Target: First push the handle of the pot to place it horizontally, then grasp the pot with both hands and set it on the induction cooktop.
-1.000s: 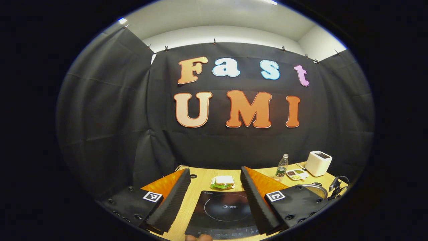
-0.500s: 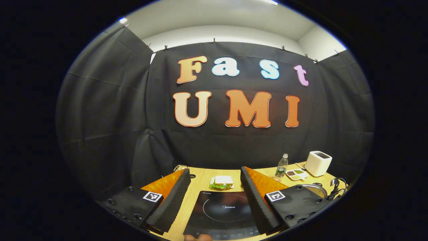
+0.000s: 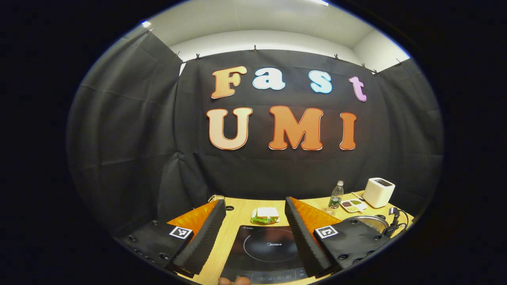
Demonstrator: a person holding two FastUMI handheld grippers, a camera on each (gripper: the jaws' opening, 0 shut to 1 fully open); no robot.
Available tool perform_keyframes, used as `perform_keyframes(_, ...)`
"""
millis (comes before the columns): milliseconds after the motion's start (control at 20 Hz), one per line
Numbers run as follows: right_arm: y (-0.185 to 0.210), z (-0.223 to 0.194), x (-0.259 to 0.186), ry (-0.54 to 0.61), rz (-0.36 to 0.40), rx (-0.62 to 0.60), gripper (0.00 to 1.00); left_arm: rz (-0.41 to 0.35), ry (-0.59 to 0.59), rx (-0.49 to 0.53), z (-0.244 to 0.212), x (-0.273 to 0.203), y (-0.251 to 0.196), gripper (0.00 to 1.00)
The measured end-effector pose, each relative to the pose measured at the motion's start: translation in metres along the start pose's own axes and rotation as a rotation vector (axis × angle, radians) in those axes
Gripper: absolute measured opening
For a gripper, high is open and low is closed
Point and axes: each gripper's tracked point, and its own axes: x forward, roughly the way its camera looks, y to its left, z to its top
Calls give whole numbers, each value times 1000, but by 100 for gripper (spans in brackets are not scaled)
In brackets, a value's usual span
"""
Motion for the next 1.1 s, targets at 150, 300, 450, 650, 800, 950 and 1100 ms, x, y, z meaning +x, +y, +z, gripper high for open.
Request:
perform_keyframes(150, 1, 4, 8, -10, -5, 27, 0, -16, -9, 7, -1, 1, -3, 97)
perform_keyframes(300, 1, 10, 16, -22, -9, 59, 0, -35, -14, 4, -4, 4, -6, 97)
perform_keyframes(450, 0, 16, 24, -43, -24, 83, 0, -34, 4, 0, -14, 8, -2, 97)
perform_keyframes(650, -4, 26, 33, -72, -49, 115, 0, -40, 42, -30, -28, 15, 1, 97)
perform_keyframes(800, -8, 32, 38, -85, -65, 135, 0, -34, 49, -40, -31, 20, 7, 97)
perform_keyframes(950, -8, 38, 44, -97, -77, 150, 0, -33, 48, -40, -34, 23, 9, 97)
perform_keyframes(1100, -8, 44, 50, -107, -83, 160, 0, -35, 49, -34, -36, 23, 9, 97)
